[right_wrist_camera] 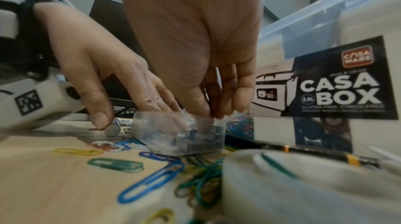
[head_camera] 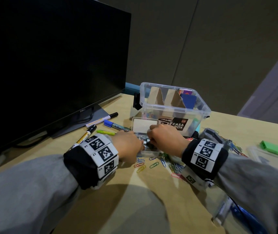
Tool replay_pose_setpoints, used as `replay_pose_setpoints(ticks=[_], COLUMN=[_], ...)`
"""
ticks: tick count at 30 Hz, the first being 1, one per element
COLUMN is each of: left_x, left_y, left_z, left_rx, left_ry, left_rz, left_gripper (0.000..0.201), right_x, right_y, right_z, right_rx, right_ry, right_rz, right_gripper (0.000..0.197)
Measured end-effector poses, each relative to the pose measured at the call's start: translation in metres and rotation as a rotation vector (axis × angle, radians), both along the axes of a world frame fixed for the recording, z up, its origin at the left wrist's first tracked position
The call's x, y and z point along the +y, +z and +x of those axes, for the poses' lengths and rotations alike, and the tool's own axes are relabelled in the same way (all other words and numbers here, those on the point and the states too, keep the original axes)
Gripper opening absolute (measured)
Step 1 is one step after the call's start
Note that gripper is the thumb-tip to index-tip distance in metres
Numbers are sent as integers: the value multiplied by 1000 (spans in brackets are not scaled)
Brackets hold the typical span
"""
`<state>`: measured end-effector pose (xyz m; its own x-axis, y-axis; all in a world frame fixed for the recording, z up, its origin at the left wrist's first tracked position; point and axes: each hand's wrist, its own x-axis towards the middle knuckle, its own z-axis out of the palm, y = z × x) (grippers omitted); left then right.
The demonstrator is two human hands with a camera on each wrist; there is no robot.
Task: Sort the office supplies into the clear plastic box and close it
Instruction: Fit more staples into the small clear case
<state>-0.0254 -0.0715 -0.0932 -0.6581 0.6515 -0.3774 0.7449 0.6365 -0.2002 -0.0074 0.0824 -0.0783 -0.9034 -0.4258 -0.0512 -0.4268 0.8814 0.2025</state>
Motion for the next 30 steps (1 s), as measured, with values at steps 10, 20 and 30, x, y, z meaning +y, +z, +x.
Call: replay_pose_setpoints(ticks=[10,20,30], left_x=[-3,22,83], left_y=[11,51,70], left_z=[1,11,-18], left_rx=[-61,60,273], left_ry=[27,-26,-63], left_rz=[67,480,1012], left_gripper=[49,34,15], right_x=[16,62,129], right_y=[8,30,36], right_z=[10,23,43], right_rx=[45,123,37], right_ry=[-35,-156,-481], right_rz=[-70,-122,8], right_gripper=[20,15,19])
